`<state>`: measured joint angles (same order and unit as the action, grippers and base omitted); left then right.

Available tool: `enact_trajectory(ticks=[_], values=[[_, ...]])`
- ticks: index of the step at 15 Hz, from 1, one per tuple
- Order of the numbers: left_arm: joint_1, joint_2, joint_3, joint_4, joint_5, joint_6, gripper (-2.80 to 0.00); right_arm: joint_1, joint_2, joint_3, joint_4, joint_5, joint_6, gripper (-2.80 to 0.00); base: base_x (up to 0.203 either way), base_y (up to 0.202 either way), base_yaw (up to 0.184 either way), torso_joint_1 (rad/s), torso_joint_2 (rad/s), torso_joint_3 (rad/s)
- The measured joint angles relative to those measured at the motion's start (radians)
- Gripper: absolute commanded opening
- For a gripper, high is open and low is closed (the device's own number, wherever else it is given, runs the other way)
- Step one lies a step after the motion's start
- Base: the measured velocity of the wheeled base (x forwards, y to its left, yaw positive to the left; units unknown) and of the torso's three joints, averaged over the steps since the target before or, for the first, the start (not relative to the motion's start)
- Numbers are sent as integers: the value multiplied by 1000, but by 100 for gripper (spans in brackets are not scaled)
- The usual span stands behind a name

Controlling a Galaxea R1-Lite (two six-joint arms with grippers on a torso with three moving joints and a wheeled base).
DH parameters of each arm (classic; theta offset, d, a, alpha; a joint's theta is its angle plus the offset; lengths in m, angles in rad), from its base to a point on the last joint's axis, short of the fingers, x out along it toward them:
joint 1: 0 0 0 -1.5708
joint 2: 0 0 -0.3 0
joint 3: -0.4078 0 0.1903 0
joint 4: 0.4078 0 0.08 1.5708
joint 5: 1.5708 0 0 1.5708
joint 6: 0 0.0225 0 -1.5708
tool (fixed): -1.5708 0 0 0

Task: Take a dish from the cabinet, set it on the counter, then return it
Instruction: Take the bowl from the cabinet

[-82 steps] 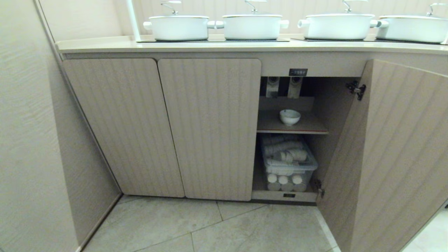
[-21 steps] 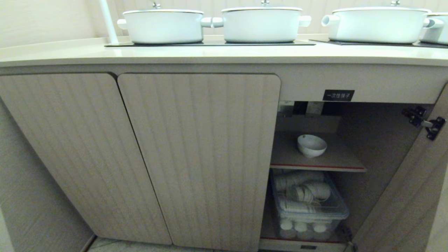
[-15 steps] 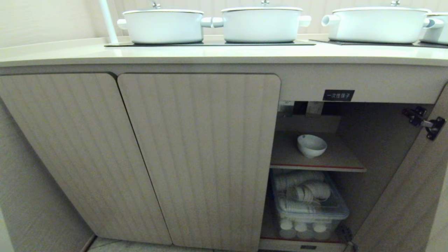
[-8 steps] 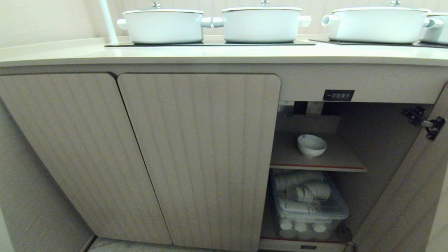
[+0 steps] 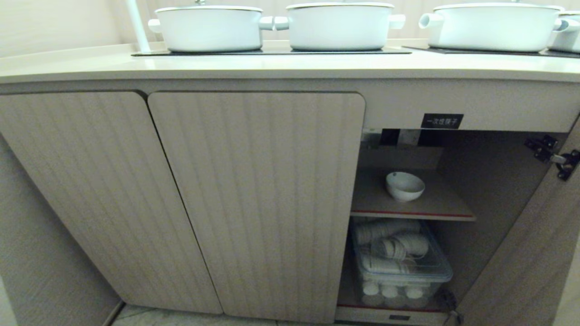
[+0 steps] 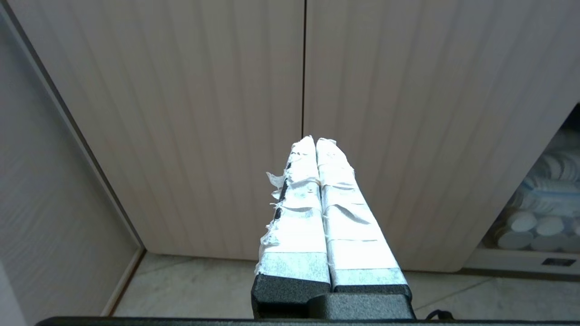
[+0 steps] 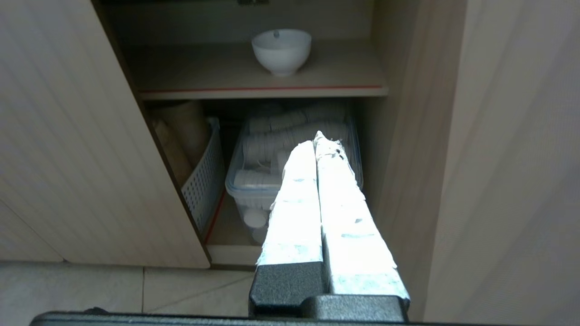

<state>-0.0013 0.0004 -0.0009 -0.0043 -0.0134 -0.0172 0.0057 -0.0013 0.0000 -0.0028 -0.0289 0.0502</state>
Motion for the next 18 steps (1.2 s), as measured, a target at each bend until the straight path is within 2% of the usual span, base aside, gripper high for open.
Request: enact_trajectory(ticks=[13,18], values=[[0,0,0,0,0,1,-280,0,0,0,0,0,0,-280,0,0,0,2,2,-194],[0,0,-1,0,0,1,-280,0,0,0,0,0,0,-280,0,0,0,2,1,-48]])
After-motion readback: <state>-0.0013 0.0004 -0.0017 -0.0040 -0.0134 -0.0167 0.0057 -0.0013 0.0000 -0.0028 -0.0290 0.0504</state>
